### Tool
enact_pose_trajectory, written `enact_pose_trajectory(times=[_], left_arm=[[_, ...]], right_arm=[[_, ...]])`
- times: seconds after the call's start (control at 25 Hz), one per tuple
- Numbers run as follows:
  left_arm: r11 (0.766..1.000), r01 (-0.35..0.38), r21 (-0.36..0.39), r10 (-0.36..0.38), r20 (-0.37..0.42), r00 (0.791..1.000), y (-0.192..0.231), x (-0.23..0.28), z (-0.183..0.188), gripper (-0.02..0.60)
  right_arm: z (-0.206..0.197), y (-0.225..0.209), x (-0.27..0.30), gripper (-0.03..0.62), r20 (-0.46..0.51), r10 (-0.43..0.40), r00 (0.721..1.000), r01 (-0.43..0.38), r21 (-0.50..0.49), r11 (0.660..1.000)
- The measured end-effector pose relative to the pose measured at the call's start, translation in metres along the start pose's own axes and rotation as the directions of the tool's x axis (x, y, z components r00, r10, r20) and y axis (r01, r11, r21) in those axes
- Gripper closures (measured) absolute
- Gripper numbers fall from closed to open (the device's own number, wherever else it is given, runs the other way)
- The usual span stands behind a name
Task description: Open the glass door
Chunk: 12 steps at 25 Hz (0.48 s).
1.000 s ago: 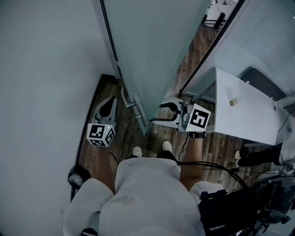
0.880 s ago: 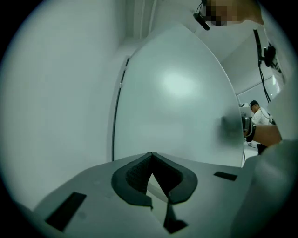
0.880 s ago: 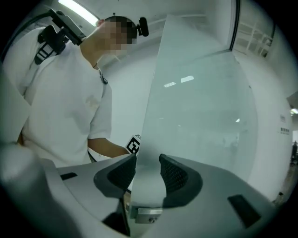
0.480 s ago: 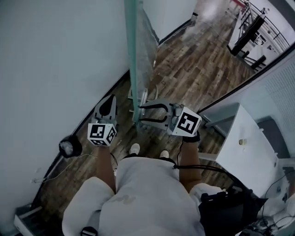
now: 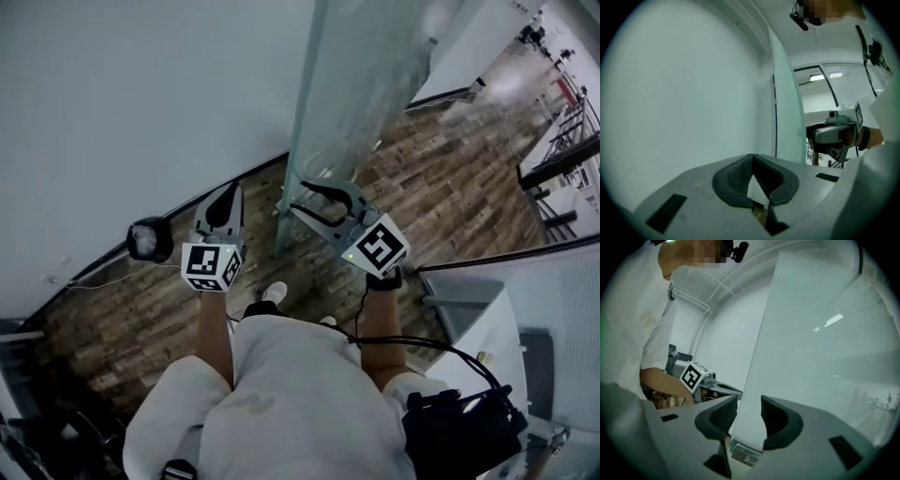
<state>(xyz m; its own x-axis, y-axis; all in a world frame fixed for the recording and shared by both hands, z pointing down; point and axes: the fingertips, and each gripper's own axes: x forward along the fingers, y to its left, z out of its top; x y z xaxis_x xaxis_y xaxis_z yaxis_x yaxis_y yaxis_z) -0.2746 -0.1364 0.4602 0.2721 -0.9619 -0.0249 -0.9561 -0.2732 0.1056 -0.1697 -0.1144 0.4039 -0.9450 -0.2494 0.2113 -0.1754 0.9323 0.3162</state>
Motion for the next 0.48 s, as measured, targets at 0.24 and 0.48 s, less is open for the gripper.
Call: enact_pose_trajectory(times=[0.24, 0.48], left_arm=[[0.997, -0.073, 0.009, 0.073, 0.011, 0.997, 0.039, -0.013, 0.01, 0.58], [0.995, -0.097, 0.024, 0.096, 0.023, 0.995, 0.085, -0.005, 0.016, 0.58]], right_arm=[[0.0, -0.042, 0.056, 0.535, 0.057, -0.141, 0.988, 0.13, 0.154, 0.979], [-0.002, -0.076, 0.111, 0.588, 0.07, -0.205, 0.976, 0.19, 0.178, 0.966]])
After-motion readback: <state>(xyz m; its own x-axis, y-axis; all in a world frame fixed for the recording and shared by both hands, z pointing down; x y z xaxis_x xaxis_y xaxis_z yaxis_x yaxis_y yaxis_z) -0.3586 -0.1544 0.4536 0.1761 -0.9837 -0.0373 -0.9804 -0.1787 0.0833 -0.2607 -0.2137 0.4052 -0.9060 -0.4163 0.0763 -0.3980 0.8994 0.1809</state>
